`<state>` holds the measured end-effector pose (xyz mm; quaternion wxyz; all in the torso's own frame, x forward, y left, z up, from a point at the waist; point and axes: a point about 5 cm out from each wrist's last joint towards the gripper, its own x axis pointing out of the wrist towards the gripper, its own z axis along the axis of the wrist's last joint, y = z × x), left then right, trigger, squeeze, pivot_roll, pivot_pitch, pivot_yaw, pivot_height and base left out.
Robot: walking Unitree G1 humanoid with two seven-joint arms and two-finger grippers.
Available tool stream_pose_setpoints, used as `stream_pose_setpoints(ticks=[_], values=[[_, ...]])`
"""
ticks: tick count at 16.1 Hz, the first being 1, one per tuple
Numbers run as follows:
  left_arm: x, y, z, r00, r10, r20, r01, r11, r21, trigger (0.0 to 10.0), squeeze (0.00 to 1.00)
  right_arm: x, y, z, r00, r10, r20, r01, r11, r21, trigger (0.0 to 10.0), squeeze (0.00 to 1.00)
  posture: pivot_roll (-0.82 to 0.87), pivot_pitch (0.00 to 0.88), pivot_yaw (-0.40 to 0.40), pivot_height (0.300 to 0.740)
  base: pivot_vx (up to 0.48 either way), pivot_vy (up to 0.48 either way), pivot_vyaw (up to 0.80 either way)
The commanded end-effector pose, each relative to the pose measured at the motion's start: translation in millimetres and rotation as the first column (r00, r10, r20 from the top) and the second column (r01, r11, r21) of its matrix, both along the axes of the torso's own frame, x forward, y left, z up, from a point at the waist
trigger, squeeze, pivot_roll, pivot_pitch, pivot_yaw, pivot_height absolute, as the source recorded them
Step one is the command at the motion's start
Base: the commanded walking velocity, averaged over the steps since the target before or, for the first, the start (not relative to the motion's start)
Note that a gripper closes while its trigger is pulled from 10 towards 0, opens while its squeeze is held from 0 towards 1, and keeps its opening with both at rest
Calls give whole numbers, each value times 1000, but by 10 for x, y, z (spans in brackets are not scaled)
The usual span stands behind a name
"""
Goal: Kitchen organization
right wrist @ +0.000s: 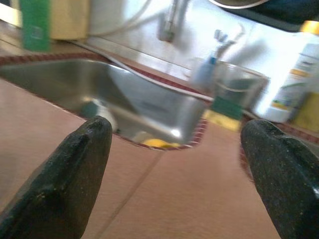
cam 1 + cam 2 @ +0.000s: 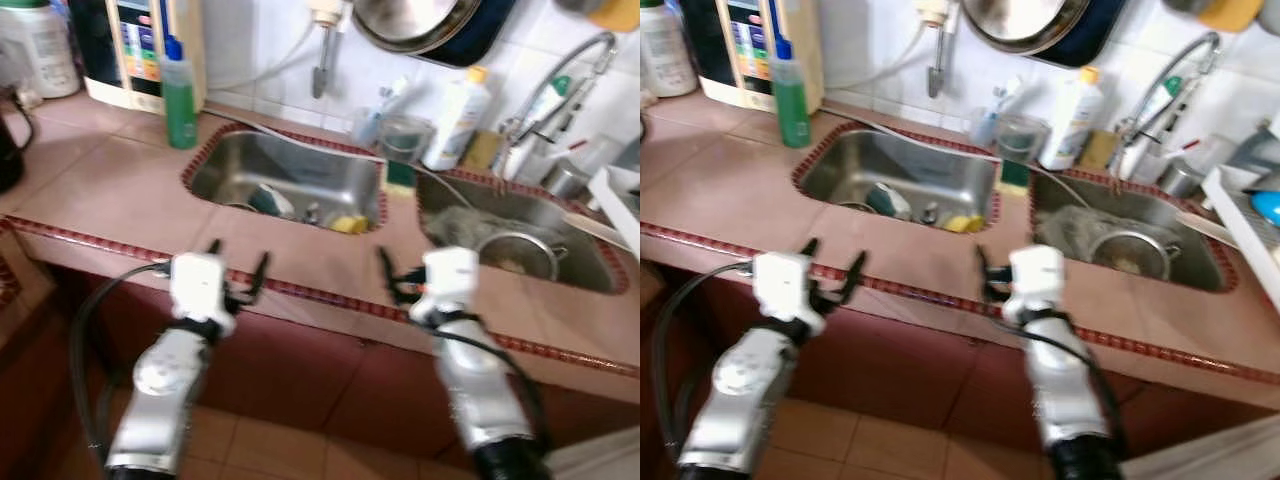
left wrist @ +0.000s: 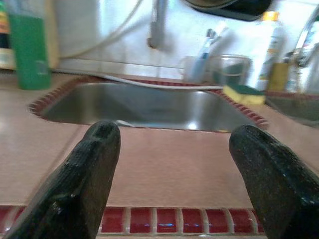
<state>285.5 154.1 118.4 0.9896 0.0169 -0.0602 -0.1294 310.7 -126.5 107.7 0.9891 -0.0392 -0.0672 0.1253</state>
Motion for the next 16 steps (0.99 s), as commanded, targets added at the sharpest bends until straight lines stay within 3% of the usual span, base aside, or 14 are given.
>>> stream_pose_setpoints(ticks=[1,6,9,16], values=[[8,-111,15,1000,-31,3,31,999,-16,10000,0,22,-129,31,999,-31,11,31,999,-15,10000,0,5,0,-121,740,0,-480,0],[5,-123,12,1000,-24,3,24,999,-25,10000,0,20,-111,39,1000,-20,13,20,999,-25,10000,0,6,0,-130,740,0,-480,0],[-17,-117,-19,999,-28,-17,27,997,-75,10000,0,4,-120,28,1000,-20,11,21,999,-30,10000,0,1,0,-128,740,0,0,0],[-38,-106,-43,998,-38,-46,35,998,-57,10000,0,-10,-141,22,999,-36,8,36,999,-30,10000,0,-4,0,-117,740,0,0,0]])
